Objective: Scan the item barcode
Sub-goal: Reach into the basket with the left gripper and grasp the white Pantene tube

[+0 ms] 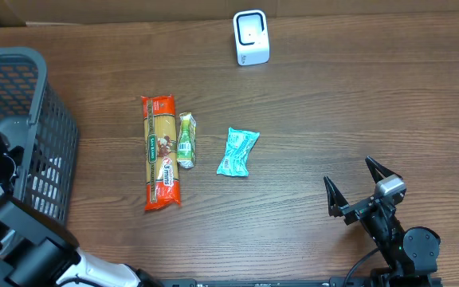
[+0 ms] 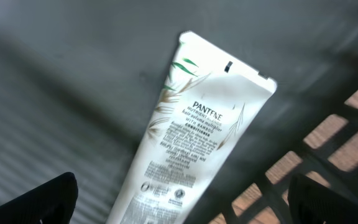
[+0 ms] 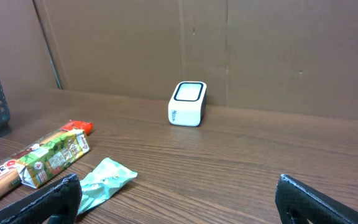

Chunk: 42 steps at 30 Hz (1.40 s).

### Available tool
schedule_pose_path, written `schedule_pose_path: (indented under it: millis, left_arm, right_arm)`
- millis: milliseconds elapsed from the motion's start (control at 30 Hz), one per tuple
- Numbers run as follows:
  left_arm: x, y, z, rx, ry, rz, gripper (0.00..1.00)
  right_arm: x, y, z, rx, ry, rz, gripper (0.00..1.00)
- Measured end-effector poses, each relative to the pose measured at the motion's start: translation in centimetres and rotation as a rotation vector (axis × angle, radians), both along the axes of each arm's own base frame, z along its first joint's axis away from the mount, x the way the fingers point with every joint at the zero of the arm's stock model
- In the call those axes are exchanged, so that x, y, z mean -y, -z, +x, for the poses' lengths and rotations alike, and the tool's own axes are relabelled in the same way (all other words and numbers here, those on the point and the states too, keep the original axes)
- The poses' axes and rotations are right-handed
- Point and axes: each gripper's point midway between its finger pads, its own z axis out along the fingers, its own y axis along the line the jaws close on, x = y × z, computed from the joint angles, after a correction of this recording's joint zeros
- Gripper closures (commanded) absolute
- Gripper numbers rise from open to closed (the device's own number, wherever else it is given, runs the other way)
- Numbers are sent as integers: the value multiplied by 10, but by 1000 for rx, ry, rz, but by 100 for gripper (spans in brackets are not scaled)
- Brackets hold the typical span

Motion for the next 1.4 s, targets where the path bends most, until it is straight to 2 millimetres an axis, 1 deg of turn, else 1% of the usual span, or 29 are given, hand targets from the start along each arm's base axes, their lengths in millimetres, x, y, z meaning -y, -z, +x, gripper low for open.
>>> schedule_pose_path:
  millis: [167, 233, 300, 333, 400, 433, 467, 667, 767, 867, 933, 1000, 1133, 1200, 1300, 1400]
  left_arm:
    - [4, 31, -4, -62, 43, -75, 0]
    - [9, 44, -8, -95, 49, -112, 3]
    - [11, 53, -12, -122, 55, -136, 10]
    - [12, 57, -13, -135, 59, -146, 20]
    - [12, 62, -16, -158, 67, -148, 58]
    - [12, 62, -16, -158, 70, -147, 83]
    - [11, 62, -16, -160, 71, -143, 96]
    - [5, 53, -10, -136, 76, -116, 96]
    - [6, 49, -11, -149, 45, -133, 96]
    - [4, 39, -11, -183, -17, -163, 96]
    - [0, 25, -8, -186, -59, -168, 96]
    - [-7, 2, 4, -148, -93, -151, 96]
    - [-21, -62, 45, 12, -90, -58, 96]
    - [-14, -96, 66, 82, -59, -16, 96]
    - [5, -137, 89, 159, 5, 40, 96]
    - [25, -174, 108, 238, 71, 108, 96]
  right_arm:
    - [0, 0, 0, 1, 0, 0, 0]
    - [0, 0, 0, 0, 0, 0, 0]
    - [0, 0, 0, 1, 0, 0, 0]
    - [0, 0, 0, 1, 0, 0, 0]
    - [0, 0, 0, 0, 0, 0, 0]
    - [0, 0, 0, 1, 0, 0, 0]
    - [0, 0, 0, 0, 0, 0, 0]
    - [0, 0, 0, 0, 0, 0, 0]
    - [0, 0, 0, 1, 0, 0, 0]
    - [0, 0, 0, -1, 0, 0, 0]
    - [0, 0, 0, 1, 0, 0, 0]
    - [0, 0, 0, 0, 0, 0, 0]
    - [0, 0, 0, 0, 0, 0, 0]
    - [0, 0, 0, 1, 0, 0, 0]
    - [0, 0, 0, 0, 0, 0, 0]
    - [0, 0, 0, 0, 0, 0, 0]
